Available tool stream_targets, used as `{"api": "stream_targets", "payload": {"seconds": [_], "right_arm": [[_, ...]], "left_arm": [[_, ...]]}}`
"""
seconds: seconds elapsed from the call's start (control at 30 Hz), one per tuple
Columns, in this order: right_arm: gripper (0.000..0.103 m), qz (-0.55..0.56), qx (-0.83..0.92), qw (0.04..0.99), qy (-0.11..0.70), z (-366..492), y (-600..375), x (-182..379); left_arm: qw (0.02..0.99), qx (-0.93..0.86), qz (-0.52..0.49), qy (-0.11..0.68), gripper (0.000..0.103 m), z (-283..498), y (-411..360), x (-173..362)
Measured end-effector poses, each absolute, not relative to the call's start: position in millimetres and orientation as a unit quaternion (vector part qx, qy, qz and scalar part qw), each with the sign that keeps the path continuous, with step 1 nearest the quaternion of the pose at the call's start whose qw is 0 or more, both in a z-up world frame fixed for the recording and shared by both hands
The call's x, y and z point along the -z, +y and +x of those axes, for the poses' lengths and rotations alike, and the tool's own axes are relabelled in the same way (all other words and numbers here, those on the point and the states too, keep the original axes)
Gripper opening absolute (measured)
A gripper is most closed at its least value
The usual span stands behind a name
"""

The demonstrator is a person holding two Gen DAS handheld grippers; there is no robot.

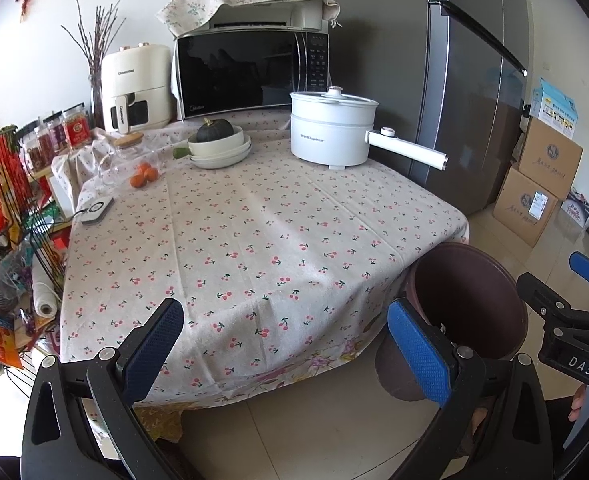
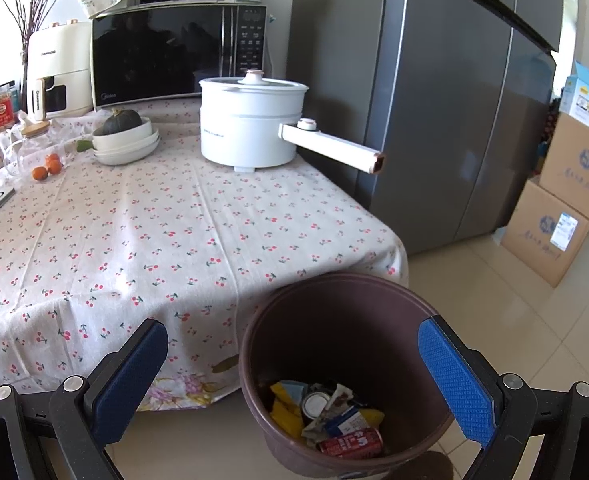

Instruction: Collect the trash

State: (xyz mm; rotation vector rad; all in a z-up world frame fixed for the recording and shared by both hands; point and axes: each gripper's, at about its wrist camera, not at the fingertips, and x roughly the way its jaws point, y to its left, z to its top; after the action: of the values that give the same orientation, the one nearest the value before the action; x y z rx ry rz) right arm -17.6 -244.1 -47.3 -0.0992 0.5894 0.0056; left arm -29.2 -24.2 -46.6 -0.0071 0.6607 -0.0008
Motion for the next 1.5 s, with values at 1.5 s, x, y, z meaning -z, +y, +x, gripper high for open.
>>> {"api": "stream_targets", "payload": {"seconds": [1.5], "right_arm": [[0.103, -0.039, 0.007, 0.957, 0.287, -17.8, -251.3, 46.9]], "left_arm": [[0.95, -0.003, 0.013, 0.312, 0.103, -37.7, -31.4, 41.9]]}}
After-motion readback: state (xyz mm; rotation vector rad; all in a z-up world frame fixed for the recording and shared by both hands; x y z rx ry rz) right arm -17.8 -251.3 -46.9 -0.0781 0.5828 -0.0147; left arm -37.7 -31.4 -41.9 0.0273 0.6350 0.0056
